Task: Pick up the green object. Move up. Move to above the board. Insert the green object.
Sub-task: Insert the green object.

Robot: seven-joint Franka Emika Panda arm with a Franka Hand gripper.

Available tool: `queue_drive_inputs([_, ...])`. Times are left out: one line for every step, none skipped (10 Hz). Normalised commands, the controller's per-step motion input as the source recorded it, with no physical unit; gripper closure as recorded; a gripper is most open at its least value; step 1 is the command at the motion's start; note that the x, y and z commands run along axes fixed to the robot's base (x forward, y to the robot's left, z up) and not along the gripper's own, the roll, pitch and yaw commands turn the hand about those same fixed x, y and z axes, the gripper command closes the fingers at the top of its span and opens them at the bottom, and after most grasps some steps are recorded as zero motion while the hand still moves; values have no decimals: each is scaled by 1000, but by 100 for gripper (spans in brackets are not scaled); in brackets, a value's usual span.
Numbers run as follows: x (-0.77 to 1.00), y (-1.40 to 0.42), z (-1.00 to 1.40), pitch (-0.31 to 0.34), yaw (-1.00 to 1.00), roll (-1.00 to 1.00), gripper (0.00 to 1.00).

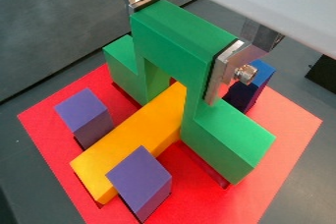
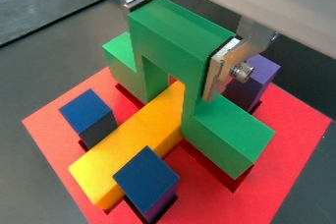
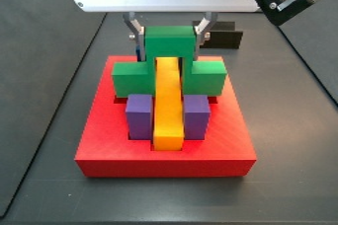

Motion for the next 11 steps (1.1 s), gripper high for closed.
queue_drive_inputs([0,0,-57,0,-26,71,100])
queue_drive_inputs([0,0,-143,0,-34,36,100])
queue_drive_inputs([0,0,-234,-20,-57,6,100])
queue_drive_inputs([0,0,-243,-39,-49,0,100])
queue_drive_inputs([0,0,-200,-47,-23,0,100])
queue_drive_inputs([0,0,-197,-50,-17,0,100])
queue_drive_inputs([0,0,-171,-46,-20,0,100])
queue_drive_inputs([-9,0,-174,-56,-34,0,100])
queue_drive_inputs([-43,0,-189,-83,-57,-1,100])
queue_drive_inputs([-37,0,-243,-99,-63,0,100])
queue_drive_inputs([-3,0,-329,-123,-86,0,100])
